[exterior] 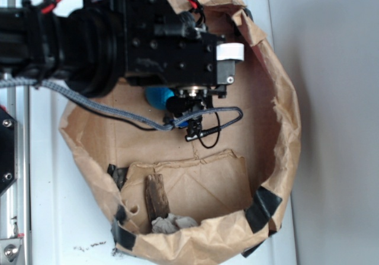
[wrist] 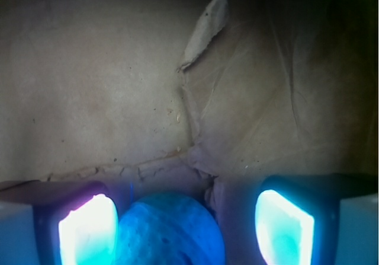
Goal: Grab the blue ball.
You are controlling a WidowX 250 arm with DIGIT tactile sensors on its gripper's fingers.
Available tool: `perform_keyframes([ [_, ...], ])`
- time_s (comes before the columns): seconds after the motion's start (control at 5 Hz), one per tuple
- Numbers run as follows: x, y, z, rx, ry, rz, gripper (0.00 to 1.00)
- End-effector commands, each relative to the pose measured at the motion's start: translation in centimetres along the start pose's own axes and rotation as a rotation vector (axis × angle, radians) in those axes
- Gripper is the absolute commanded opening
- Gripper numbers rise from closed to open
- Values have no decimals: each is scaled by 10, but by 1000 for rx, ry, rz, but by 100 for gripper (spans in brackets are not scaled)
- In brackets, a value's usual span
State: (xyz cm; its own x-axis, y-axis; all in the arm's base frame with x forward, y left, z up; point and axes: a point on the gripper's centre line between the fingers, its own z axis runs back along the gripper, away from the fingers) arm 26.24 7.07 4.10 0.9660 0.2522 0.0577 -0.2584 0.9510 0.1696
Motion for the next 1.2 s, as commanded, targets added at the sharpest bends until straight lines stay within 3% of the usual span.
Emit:
perform_keyframes([
  [0.0, 16, 9, 32, -44, -110, 64, 0],
  [0.4, 17, 15, 31, -28, -127, 99, 0],
  [0.6, 16, 19, 47, -79, -154, 108, 0],
  [0.8, 14, 31, 93, -236, -188, 155, 0],
  [1.0, 13, 41, 127, -350, -178, 184, 0],
])
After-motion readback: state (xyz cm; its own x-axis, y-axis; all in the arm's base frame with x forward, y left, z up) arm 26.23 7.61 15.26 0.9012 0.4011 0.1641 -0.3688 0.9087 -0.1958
